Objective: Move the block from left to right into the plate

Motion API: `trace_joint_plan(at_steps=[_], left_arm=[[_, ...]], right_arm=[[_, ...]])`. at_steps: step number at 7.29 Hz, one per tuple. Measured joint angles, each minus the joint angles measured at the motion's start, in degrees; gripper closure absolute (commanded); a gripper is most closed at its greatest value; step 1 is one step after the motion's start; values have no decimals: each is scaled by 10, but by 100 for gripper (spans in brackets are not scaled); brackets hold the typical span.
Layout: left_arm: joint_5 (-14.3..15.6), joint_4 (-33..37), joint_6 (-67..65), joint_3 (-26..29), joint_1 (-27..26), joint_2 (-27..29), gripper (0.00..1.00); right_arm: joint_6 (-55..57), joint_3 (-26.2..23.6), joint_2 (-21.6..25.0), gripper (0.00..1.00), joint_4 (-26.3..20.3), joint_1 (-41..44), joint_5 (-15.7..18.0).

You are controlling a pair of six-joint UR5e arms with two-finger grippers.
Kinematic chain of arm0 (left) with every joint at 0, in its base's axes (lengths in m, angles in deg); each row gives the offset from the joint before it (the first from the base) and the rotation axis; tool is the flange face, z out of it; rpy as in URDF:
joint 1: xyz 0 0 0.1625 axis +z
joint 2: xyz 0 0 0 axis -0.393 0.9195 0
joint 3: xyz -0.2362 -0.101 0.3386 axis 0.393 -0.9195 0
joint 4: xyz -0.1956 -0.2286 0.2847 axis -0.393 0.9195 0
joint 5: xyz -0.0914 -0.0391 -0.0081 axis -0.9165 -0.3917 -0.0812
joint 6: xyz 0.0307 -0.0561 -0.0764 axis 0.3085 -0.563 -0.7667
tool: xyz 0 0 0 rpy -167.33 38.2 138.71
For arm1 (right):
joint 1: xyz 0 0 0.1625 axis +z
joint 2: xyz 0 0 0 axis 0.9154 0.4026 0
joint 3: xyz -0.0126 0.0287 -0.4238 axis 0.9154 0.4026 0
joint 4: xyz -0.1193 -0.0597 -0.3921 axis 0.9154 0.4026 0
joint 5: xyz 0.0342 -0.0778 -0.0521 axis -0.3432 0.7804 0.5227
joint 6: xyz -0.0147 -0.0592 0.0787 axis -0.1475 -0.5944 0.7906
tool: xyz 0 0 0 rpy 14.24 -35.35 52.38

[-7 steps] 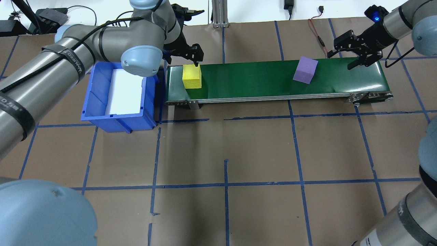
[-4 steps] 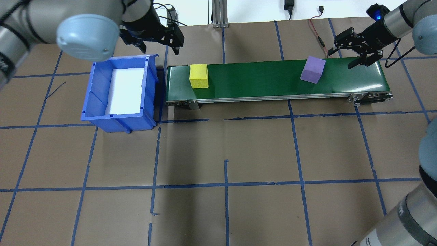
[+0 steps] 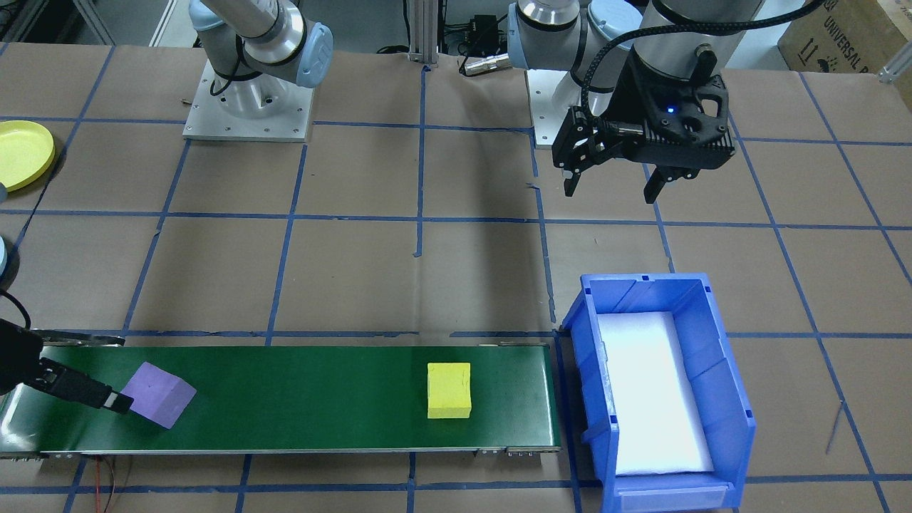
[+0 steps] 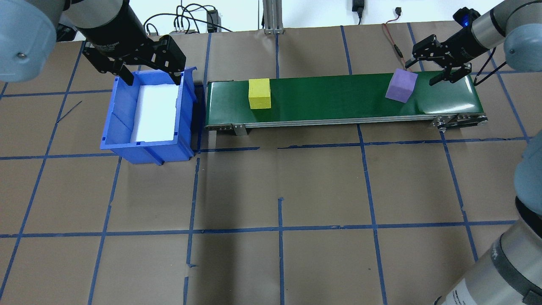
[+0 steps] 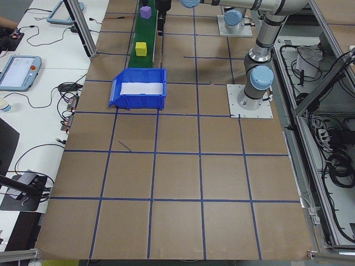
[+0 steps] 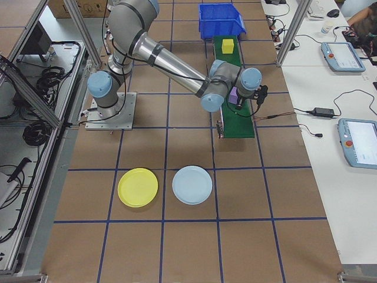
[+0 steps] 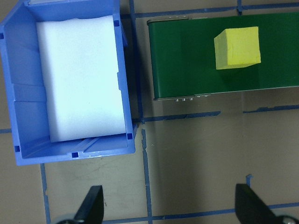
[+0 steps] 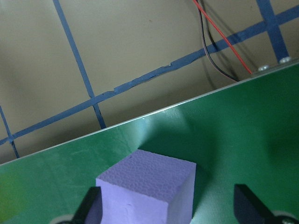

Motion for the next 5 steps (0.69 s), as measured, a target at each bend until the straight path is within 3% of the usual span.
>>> trace_joint_plan(at_steps=[5], left_arm=[[0, -5, 4, -5, -1, -3, 0]], right_arm=[[3, -2, -11, 3, 13, 3, 9]])
